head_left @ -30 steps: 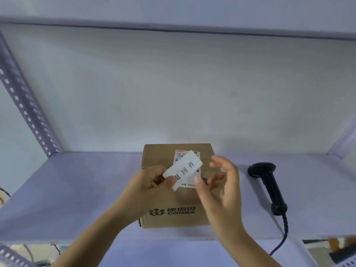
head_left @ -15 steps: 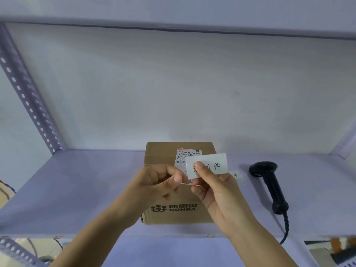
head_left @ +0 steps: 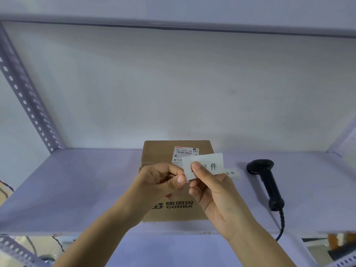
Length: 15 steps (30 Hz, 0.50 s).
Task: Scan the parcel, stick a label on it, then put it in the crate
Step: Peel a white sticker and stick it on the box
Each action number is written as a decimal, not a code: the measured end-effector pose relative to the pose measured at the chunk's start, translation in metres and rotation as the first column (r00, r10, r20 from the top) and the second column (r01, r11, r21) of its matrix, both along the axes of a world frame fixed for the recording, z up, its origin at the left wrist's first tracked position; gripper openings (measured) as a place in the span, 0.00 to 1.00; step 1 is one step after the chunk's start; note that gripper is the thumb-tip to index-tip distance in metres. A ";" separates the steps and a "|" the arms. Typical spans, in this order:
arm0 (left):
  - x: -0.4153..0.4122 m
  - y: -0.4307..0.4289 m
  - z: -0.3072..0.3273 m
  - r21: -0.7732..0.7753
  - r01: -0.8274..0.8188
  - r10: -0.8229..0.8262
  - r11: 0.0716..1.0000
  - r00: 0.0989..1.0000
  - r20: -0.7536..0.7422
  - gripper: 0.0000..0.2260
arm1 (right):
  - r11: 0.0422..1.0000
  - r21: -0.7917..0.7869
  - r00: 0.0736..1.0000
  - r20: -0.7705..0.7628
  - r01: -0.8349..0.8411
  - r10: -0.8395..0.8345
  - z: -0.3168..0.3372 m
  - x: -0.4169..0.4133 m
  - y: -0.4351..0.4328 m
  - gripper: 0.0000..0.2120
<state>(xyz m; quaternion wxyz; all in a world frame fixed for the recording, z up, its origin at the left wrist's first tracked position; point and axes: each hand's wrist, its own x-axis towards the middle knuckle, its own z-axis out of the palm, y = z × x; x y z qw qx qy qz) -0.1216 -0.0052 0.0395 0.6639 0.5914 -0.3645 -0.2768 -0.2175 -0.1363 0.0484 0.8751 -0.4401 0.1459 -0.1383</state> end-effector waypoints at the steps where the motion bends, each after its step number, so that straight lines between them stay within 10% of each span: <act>1: 0.000 0.000 -0.001 -0.003 0.001 -0.001 1.000 1.000 0.000 0.03 | 1.000 0.001 1.000 0.000 -0.002 0.002 0.000 0.000 0.000 0.18; 15: -0.009 -0.010 -0.008 -0.088 0.021 -0.019 0.996 1.000 0.023 0.07 | 0.990 0.113 0.996 0.021 -0.090 0.088 -0.004 -0.002 -0.001 0.17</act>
